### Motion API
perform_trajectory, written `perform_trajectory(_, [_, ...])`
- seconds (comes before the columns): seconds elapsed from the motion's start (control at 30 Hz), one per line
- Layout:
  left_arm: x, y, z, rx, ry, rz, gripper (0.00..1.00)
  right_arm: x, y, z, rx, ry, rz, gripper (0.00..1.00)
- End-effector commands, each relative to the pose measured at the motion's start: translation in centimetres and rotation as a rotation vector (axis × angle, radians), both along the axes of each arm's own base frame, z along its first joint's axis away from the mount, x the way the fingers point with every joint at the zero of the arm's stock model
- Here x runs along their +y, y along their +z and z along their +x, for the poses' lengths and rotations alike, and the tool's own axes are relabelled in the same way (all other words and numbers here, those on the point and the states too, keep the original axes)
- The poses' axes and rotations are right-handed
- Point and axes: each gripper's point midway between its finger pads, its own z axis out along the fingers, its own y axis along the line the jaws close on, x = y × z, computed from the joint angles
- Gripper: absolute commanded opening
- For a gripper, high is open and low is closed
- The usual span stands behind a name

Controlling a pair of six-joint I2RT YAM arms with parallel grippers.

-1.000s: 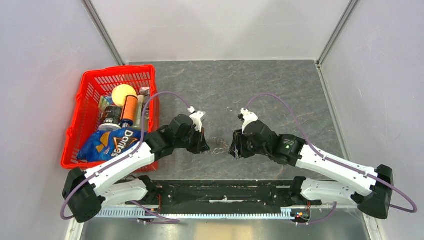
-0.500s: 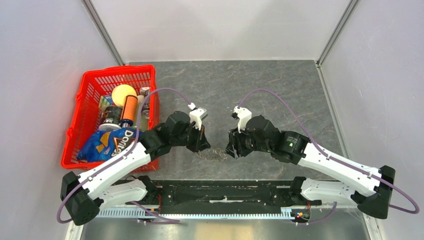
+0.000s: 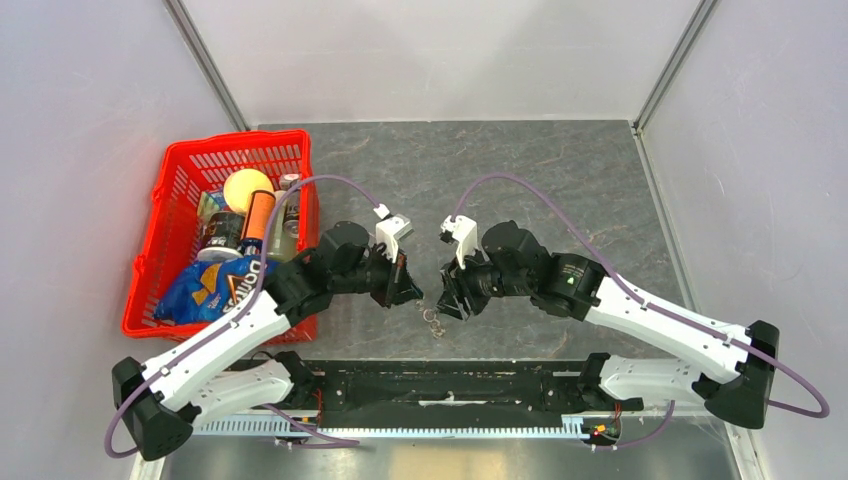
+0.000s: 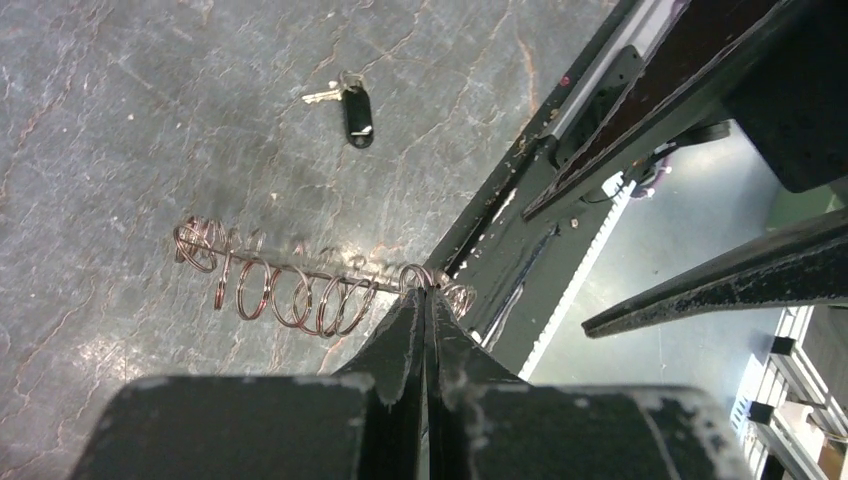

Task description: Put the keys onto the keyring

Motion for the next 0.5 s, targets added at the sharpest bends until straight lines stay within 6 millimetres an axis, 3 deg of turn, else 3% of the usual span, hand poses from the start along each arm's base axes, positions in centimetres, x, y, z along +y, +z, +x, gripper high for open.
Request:
perform_trajectory(0.0, [-0.9, 4.2, -0.9, -0.088, -0.103, -0.102, 0.02, 1.6, 4.6, -1.7, -0.083, 0.174, 0.151, 0.52])
perform_trajectory(0.47, [-1.4, 7.4, -3.0, -0.101, -0.205, -0.196, 0.02, 0.4, 8.2, -3.4, -0.198, 0.285, 0.228, 0.52])
